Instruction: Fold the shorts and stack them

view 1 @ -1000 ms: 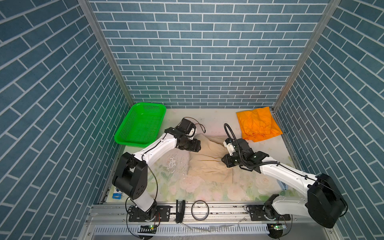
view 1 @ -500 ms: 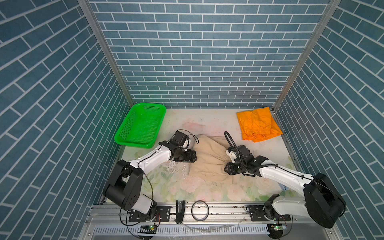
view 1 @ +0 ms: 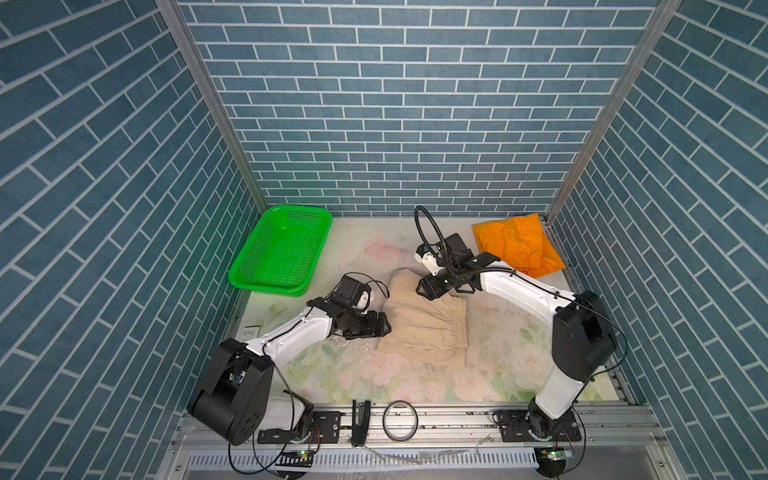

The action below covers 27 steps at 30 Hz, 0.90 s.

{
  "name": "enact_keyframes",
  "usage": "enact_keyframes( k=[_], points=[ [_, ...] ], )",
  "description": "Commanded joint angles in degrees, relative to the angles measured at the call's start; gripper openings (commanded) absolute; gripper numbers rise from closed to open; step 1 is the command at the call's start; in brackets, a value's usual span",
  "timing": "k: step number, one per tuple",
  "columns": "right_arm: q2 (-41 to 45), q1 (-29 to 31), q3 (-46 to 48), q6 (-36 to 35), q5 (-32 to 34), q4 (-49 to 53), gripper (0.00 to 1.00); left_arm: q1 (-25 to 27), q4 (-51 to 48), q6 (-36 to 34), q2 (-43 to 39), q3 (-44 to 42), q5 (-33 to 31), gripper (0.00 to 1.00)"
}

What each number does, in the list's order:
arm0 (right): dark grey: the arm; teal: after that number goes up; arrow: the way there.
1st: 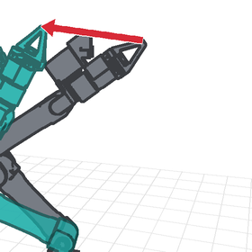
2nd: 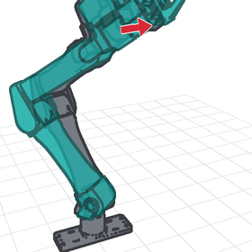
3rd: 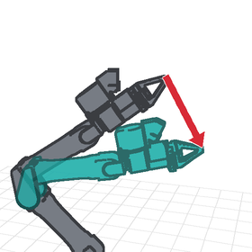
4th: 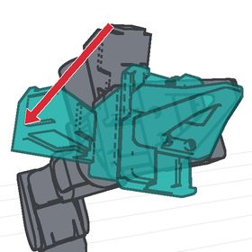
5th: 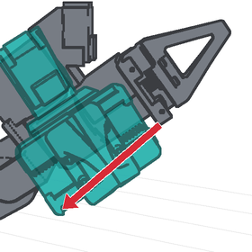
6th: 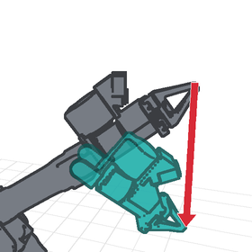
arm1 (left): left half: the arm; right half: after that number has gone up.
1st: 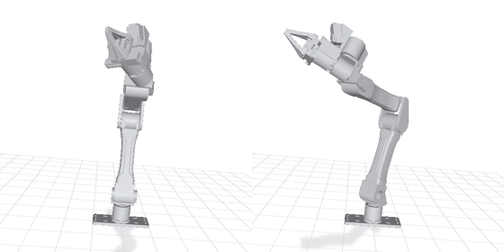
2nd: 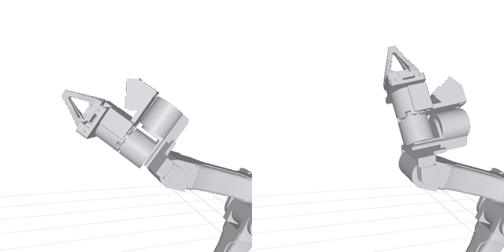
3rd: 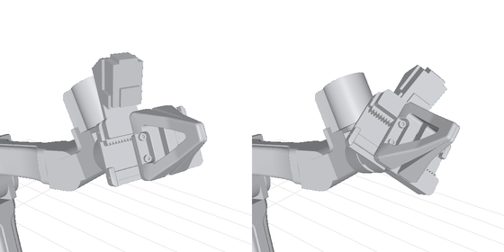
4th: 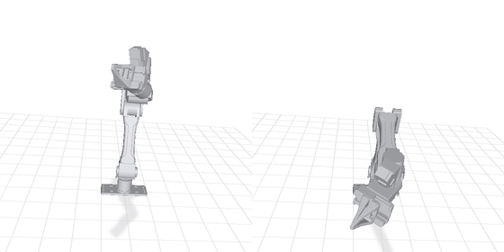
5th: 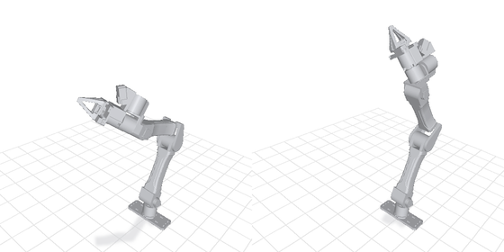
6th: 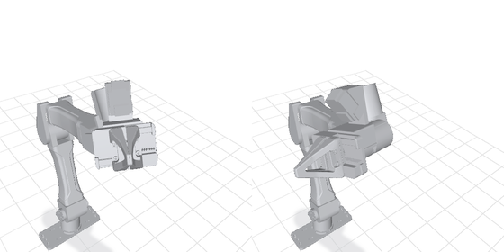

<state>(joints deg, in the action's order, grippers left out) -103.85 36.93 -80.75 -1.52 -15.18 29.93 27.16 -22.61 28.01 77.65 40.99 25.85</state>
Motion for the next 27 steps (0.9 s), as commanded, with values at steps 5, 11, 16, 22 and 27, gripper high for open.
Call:
enact_keyframes(
  k=[5, 11, 16, 22, 27],
  points=[
    [-14.4, -2.9, -15.7, -15.5, 0.2, 10.3, 0.69, -0.4, 9.1, 5.5, -0.6, -6.6, 3.7, 0.77],
    [-20.0, -5.3, -19.4, -16.1, -1.1, 10.1, 0.68, -0.2, 13.0, 6.8, 0.6, -7.8, 5.8, 0.65],
    [-20.1, -9.1, -16.5, -12.3, -8.0, 6.2, 0.68, 0.5, 16.9, 8.4, 2.3, -8.3, 7.6, 0.54],
    [-16.6, -11.6, -10.0, -6.2, -13.1, 0.5, 0.67, 1.1, 16.0, 7.5, 5.6, -6.0, 8.6, 0.2],
    [-13.6, -13.7, -3.5, -2.5, -13.1, -4.5, 0.67, 1.1, 13.6, 5.3, 8.6, -2.8, 8.7, 0.0]
  ],
)
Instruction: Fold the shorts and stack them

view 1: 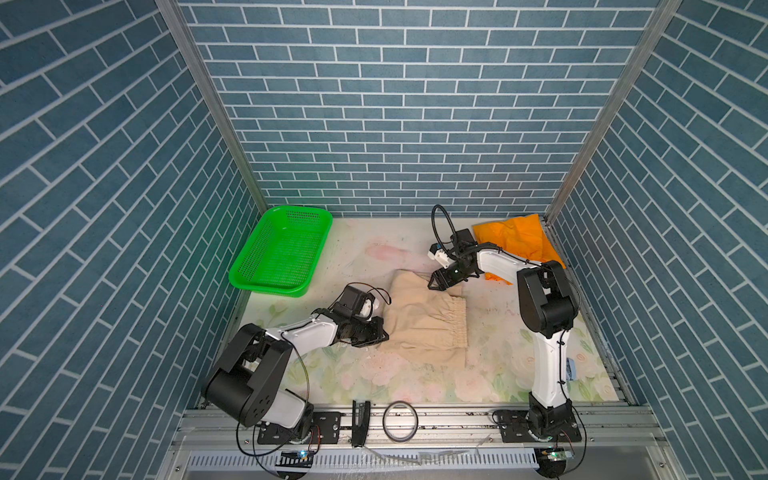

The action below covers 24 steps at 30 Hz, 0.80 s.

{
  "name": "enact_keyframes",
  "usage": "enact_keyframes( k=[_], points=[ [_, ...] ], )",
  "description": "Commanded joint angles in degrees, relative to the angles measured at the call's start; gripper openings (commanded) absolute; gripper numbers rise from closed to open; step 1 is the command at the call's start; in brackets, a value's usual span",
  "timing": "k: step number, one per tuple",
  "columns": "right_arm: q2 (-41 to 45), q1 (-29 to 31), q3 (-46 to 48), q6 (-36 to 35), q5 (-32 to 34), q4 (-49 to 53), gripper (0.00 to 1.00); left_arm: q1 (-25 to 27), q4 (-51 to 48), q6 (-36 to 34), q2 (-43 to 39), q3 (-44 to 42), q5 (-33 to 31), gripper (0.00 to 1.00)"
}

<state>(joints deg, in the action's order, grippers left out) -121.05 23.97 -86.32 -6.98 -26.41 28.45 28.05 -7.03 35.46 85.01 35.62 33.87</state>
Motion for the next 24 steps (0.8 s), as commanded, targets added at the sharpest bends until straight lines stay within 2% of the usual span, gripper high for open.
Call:
enact_keyframes(
  k=[1, 8, 13, 17, 20, 24],
  points=[
    [4.3, -1.4, 3.6, 3.8, -2.1, -4.3, 0.66, 0.2, -4.0, -3.4, 1.9, 3.9, -0.1, 0.0],
    [11.7, -4.0, 15.3, 10.7, -2.8, -12.8, 0.65, -0.3, -13.7, -12.3, 8.4, 14.8, -4.2, 0.0],
    [20.6, -4.0, 27.6, 19.7, -1.1, -20.7, 0.64, -3.8, -27.1, -22.3, 16.5, 30.8, -12.7, 0.0],
    [30.3, -3.3, 40.2, 28.7, 2.7, -28.4, 0.62, -6.5, -30.5, -27.3, 23.8, 43.2, -16.0, 0.0],
    [37.3, 0.2, 45.6, 29.6, 10.5, -25.2, 0.63, -6.7, -32.2, -30.7, 29.6, 52.1, -16.1, 0.0],
    [42.0, 4.5, 46.5, 29.3, 14.8, -17.5, 0.63, -6.7, -32.8, -32.4, 34.8, 60.1, -11.5, 0.0]
  ],
)
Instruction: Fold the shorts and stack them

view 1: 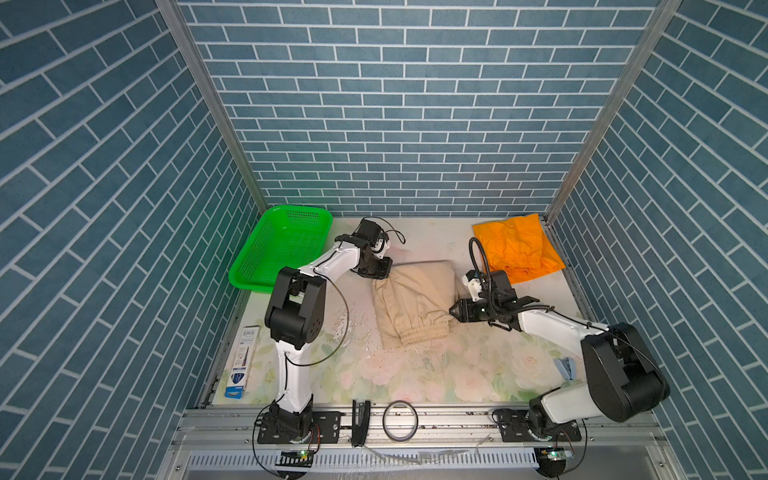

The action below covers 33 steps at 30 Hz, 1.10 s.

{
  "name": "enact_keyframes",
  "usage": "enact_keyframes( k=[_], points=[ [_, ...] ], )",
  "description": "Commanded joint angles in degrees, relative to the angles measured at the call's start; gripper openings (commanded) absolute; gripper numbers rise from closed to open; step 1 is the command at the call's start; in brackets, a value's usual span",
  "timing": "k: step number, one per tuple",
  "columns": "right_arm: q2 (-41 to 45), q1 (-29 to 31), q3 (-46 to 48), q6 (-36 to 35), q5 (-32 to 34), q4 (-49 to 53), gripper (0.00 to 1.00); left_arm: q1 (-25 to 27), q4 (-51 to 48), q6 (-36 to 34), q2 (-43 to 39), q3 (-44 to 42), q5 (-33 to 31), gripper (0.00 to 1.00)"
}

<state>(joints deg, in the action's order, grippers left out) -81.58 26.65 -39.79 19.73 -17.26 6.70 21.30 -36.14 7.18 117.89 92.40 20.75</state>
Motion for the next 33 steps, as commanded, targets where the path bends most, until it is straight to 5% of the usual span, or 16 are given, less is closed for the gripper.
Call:
enact_keyframes(
  k=[1, 4, 9, 15, 22, 33],
  points=[
    [3.5, 2.2, -0.4, 2.2, 6.4, 6.7, 0.63, 0.0, -3.8, -4.3, 2.6, 4.5, 0.9, 0.0],
    [7.8, 2.1, -2.7, 1.8, 9.1, 12.0, 0.64, -0.1, -5.6, -5.0, 2.8, 6.6, -0.9, 0.0],
    [7.9, -0.8, -14.0, -2.3, 16.3, 22.9, 0.66, -1.1, -6.7, -2.3, -3.4, 4.4, -3.6, 0.57],
    [-4.3, -13.8, -30.4, -9.3, 20.2, 25.2, 0.75, -2.6, 3.3, 4.6, -19.0, -11.9, -0.8, 0.99],
    [-25.3, -24.5, -52.5, -14.3, 18.9, 28.5, 0.76, -2.6, 10.6, 7.9, -36.2, -28.2, -0.2, 1.0],
    [-49.2, -26.6, -76.2, -19.2, 19.2, 35.8, 0.77, -2.7, 12.8, 11.4, -49.9, -42.1, 0.9, 1.0]
  ],
)
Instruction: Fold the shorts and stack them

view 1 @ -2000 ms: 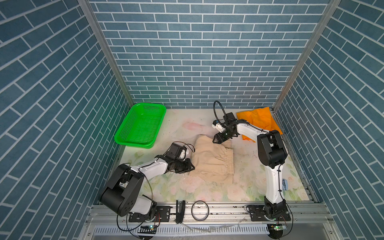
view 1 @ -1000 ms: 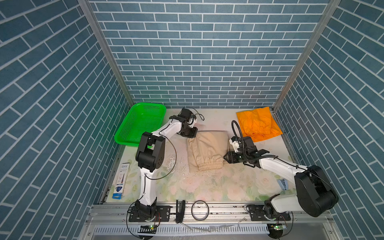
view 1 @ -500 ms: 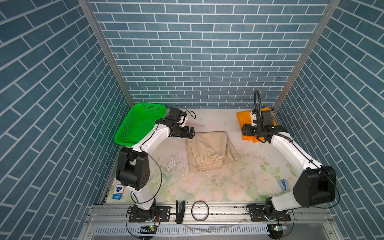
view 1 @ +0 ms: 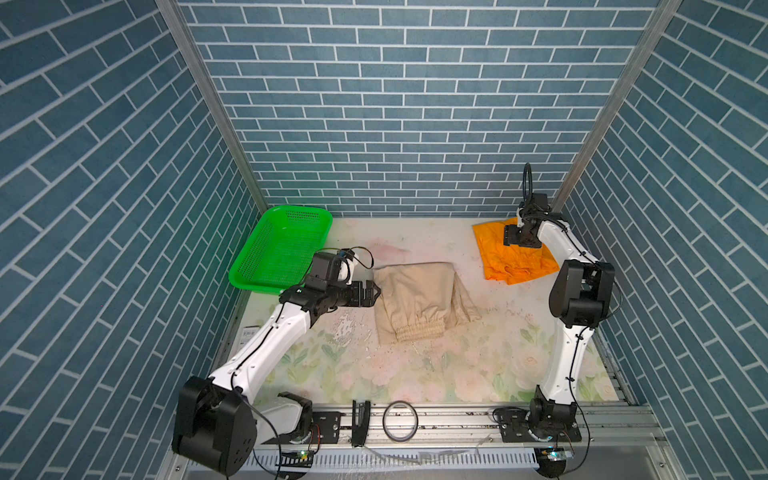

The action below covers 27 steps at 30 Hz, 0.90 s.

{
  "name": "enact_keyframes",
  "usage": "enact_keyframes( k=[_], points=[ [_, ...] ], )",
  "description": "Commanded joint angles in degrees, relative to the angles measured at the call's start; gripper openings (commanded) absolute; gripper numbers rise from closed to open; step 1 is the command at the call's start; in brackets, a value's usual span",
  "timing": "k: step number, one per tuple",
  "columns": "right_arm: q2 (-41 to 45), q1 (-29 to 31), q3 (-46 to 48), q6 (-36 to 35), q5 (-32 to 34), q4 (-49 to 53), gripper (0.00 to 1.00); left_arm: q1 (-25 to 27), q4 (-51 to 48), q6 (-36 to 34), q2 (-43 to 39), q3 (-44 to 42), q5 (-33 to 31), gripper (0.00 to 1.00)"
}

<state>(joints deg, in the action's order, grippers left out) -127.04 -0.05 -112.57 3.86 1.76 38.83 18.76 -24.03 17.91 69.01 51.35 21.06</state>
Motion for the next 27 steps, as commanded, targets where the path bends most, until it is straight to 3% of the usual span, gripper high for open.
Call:
enact_keyframes(
  k=[1, 6, 12, 18, 27],
  points=[
    [-5.9, 0.1, -5.5, -3.7, 0.5, 4.6, 0.77, -0.1, 0.7, 0.6, -1.4, -1.6, 0.3, 1.0],
    [-12.2, -0.1, -10.6, -3.9, -0.3, 8.4, 0.76, -0.2, 0.7, 1.0, -1.4, -3.1, 0.4, 1.0],
    [-8.4, 0.0, -0.9, -2.0, -2.1, 4.6, 0.74, -0.2, -2.8, 1.0, -0.2, -1.1, -0.5, 1.0],
    [1.0, 0.1, 16.0, 0.9, -3.4, -0.8, 0.72, -0.1, -4.1, 1.4, -0.1, 0.2, 1.0, 1.0],
    [23.7, 0.7, 45.3, 6.9, -3.7, -7.8, 0.71, -0.2, -4.0, 0.8, 2.4, 1.2, 0.1, 1.0]
  ],
)
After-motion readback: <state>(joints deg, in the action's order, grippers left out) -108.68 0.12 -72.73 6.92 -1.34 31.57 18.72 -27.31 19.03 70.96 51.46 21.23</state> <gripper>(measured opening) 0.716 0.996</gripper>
